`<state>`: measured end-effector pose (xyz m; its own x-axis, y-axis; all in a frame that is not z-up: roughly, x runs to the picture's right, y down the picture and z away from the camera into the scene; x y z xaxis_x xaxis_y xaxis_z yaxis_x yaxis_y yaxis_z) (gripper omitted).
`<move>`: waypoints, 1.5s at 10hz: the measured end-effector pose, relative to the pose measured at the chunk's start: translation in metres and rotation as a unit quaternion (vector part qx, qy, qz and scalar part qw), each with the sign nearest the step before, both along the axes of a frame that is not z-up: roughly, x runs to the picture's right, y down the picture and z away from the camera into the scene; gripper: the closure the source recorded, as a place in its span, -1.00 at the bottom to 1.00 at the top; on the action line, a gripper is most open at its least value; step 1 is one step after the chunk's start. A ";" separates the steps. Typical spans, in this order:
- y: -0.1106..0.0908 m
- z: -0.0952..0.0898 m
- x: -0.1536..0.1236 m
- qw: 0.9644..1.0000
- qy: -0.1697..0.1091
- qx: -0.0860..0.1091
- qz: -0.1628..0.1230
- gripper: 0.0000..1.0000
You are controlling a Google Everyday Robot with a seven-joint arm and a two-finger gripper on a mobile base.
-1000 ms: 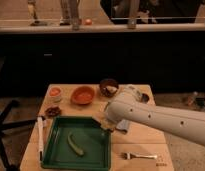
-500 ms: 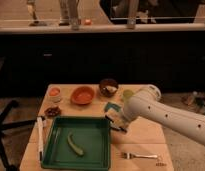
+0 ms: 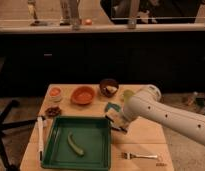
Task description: Wipe table surface with eraser
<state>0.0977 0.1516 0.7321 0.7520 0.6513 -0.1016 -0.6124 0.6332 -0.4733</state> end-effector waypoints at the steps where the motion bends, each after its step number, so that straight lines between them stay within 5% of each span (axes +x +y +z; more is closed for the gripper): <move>1: 0.000 0.000 0.001 1.000 0.001 0.000 0.001 1.00; 3: 0.001 0.002 0.013 0.999 0.019 -0.002 0.026 1.00; 6: 0.004 0.004 0.071 0.996 0.061 -0.001 0.072 1.00; 9: 0.017 0.005 0.128 0.985 0.110 0.001 0.131 1.00; 11: 0.047 0.010 0.158 0.975 0.145 0.000 0.170 1.00; 15: 0.082 0.022 0.186 0.965 0.167 -0.010 0.200 1.00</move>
<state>0.2832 0.2337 0.7543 0.3642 0.8782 -0.3100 -0.9264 0.3073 -0.2176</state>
